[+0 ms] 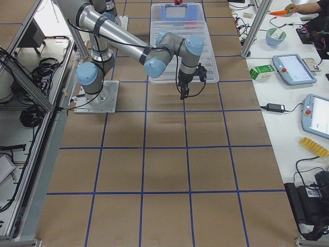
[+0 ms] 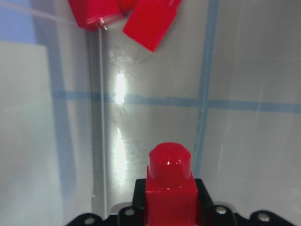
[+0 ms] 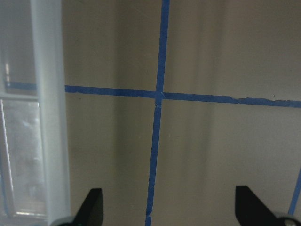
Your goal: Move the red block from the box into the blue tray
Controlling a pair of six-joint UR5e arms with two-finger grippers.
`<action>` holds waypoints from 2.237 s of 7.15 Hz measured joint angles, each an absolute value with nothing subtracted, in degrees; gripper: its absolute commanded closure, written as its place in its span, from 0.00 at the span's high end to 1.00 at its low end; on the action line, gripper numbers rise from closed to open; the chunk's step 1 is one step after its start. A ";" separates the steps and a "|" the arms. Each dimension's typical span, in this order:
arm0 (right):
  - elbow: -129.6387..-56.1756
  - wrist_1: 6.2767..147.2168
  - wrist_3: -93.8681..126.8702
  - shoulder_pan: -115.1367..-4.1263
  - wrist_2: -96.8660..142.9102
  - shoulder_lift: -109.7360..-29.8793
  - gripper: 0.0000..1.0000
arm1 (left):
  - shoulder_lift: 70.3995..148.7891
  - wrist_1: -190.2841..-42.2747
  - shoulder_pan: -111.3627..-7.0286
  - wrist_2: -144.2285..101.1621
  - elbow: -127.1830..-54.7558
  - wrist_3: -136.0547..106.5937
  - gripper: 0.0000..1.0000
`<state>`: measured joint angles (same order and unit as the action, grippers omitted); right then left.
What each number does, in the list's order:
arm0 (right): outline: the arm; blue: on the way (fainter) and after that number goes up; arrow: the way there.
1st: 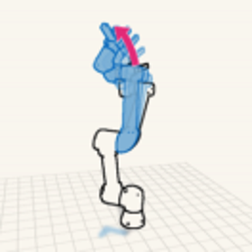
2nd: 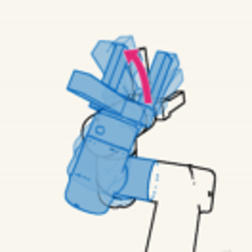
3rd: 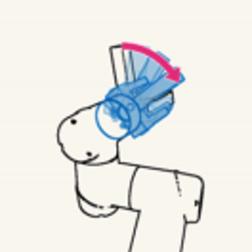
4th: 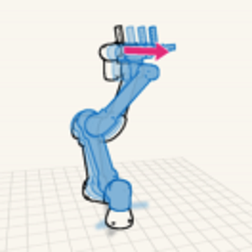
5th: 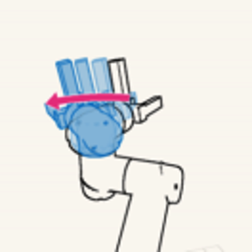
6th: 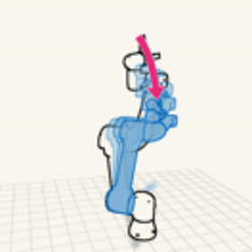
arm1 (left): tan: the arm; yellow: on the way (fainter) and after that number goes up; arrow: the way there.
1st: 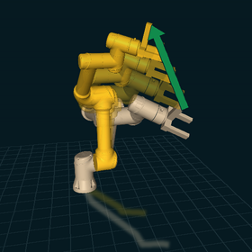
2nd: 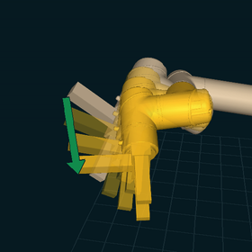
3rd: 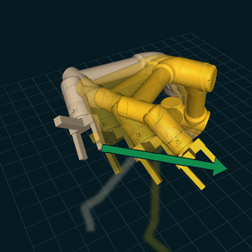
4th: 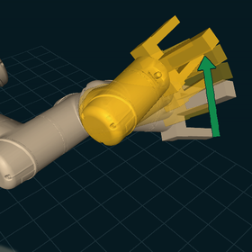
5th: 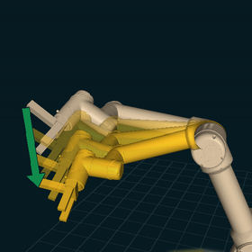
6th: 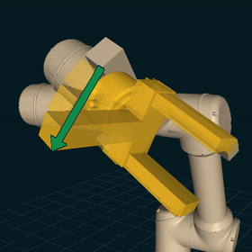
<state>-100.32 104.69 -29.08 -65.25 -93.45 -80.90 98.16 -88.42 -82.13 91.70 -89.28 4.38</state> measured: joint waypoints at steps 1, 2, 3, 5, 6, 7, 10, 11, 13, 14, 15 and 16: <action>-100.50 104.66 -28.71 -65.89 -93.11 -81.09 1.00 | 98.05 -90.50 -78.08 92.25 -87.45 8.71 0.00; -100.58 104.69 -28.08 -67.17 -92.83 -81.19 1.00 | 98.51 -91.11 -73.32 92.83 -87.38 13.95 0.00; -100.61 104.85 -26.67 -69.50 -92.73 -81.22 1.00 | 99.74 -90.11 -69.12 92.96 -88.19 19.09 0.00; -100.63 105.17 -21.65 -75.53 -92.63 -81.11 1.00 | 104.15 -79.47 -64.67 93.27 -93.21 28.08 0.00; -100.64 105.37 -18.24 -78.58 -92.54 -80.95 1.00 | 106.39 -72.26 -63.08 93.33 -96.69 31.42 0.00; -100.64 105.85 -14.75 -81.56 -92.44 -80.77 1.00 | 108.32 -67.40 -61.40 93.25 -99.49 33.58 0.00; -100.56 107.65 -8.11 -87.61 -90.27 -80.65 1.00 | 112.70 -61.96 -59.29 93.40 -101.89 36.91 1.00; -100.34 107.84 -7.15 -88.25 -89.87 -80.62 1.00 | 112.97 -61.21 -59.16 93.42 -101.58 36.87 1.00; -95.29 105.36 -6.45 -88.91 -90.19 -81.21 1.00 | 110.80 -64.64 -60.94 93.21 -98.31 36.71 1.00; -89.67 99.93 -5.81 -89.90 -90.24 -81.82 1.00 | 108.40 -71.34 -63.03 93.22 -94.27 35.80 1.00; -83.32 93.28 -3.85 -91.76 -90.32 -82.31 1.00 | 105.87 -80.30 -65.71 93.26 -88.69 32.42 1.00; -78.52 88.27 -0.92 -94.26 -90.47 -82.40 1.00 | 103.60 -87.96 -70.00 93.39 -83.52 26.22 1.00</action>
